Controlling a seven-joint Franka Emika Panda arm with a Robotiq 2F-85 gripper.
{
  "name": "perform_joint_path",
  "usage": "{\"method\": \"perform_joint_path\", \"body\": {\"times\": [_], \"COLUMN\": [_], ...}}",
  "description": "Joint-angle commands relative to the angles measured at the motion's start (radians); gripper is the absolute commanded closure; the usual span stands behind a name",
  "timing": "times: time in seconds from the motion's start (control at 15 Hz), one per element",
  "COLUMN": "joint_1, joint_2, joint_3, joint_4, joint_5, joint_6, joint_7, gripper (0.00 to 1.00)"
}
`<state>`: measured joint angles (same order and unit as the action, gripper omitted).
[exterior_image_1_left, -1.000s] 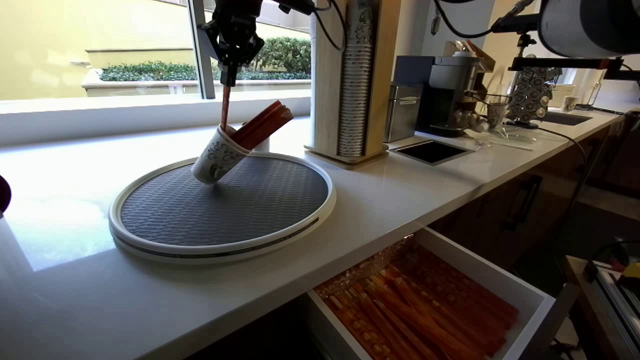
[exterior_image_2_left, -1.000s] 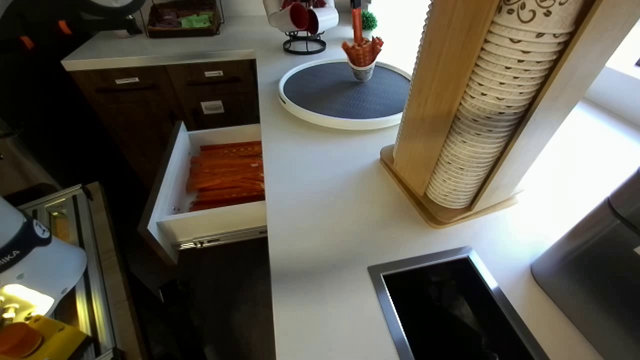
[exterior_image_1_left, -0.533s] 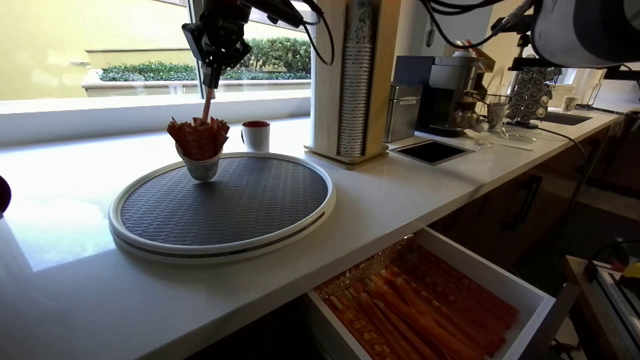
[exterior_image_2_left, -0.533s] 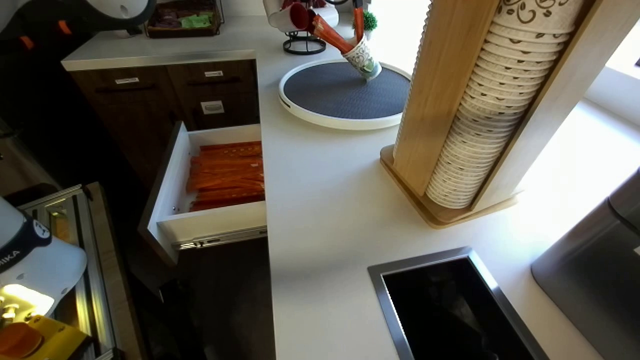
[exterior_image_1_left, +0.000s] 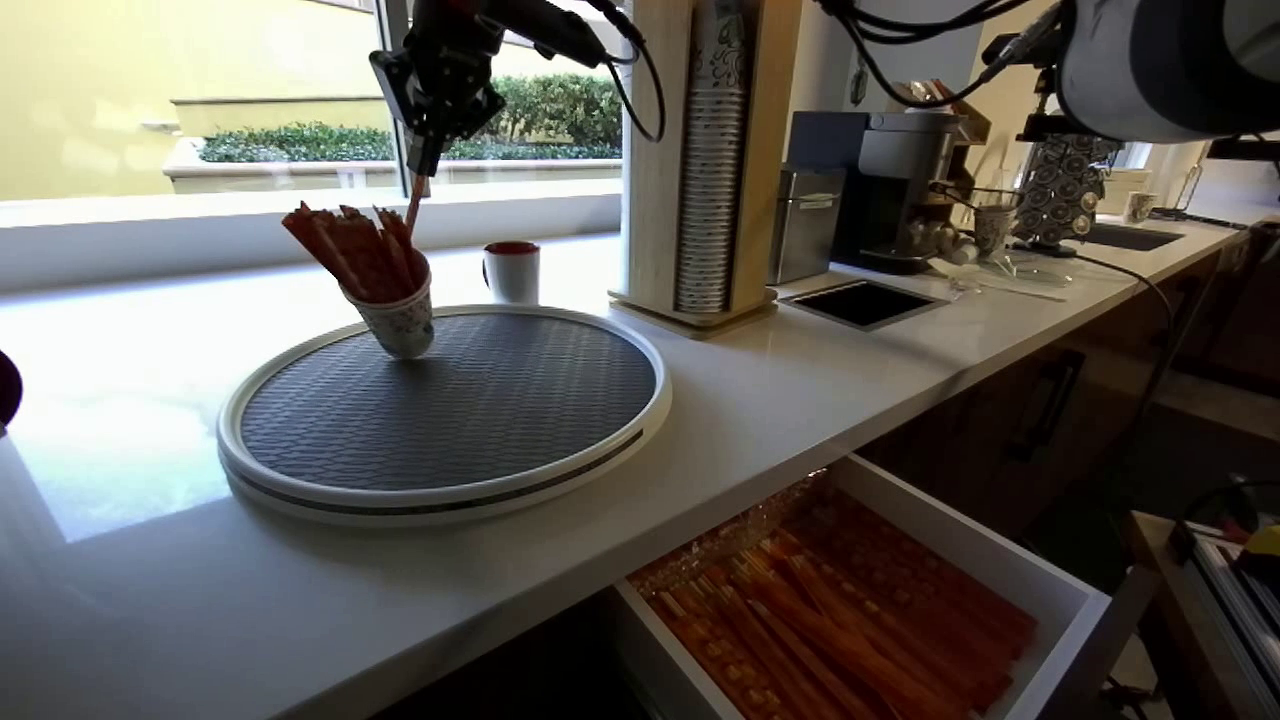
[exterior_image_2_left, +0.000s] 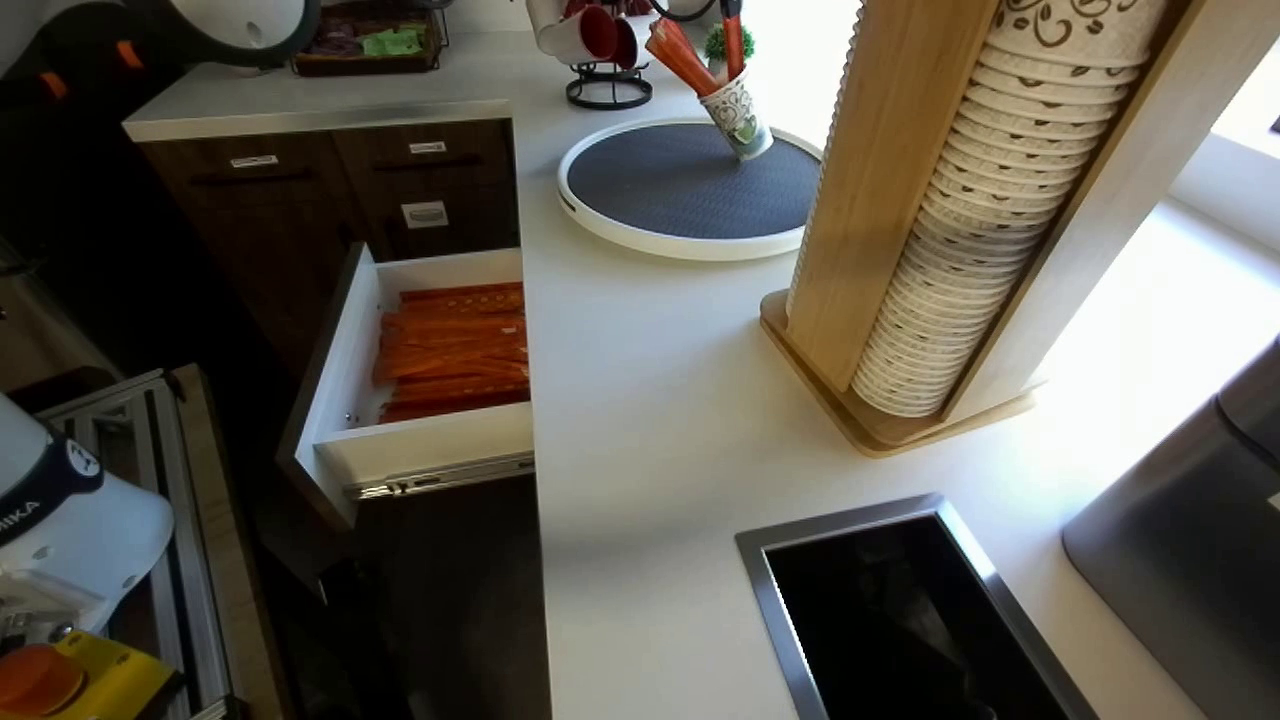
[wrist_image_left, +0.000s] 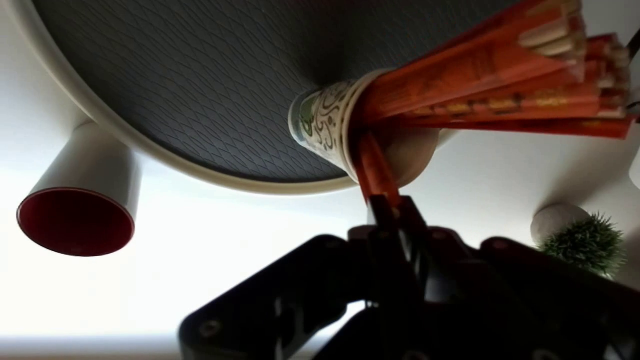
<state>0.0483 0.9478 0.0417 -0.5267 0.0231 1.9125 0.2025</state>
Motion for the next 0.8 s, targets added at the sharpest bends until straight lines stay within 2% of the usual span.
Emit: {"method": "perform_joint_path", "body": {"times": [0.0, 0.33, 0.73], "joint_1": [-0.007, -0.016, -0.018], "joint_2": [0.038, 0.041, 0.031], "joint_3": [-0.005, -0.031, -0.071], "joint_4": [0.038, 0.034, 0.018], "joint_5": [0.007, -0.003, -0.014], "joint_6": [0.041, 0.054, 0.016], "joint_7": [0.061, 0.195, 0.352], "gripper": [0.98, 0.98, 0.98]}}
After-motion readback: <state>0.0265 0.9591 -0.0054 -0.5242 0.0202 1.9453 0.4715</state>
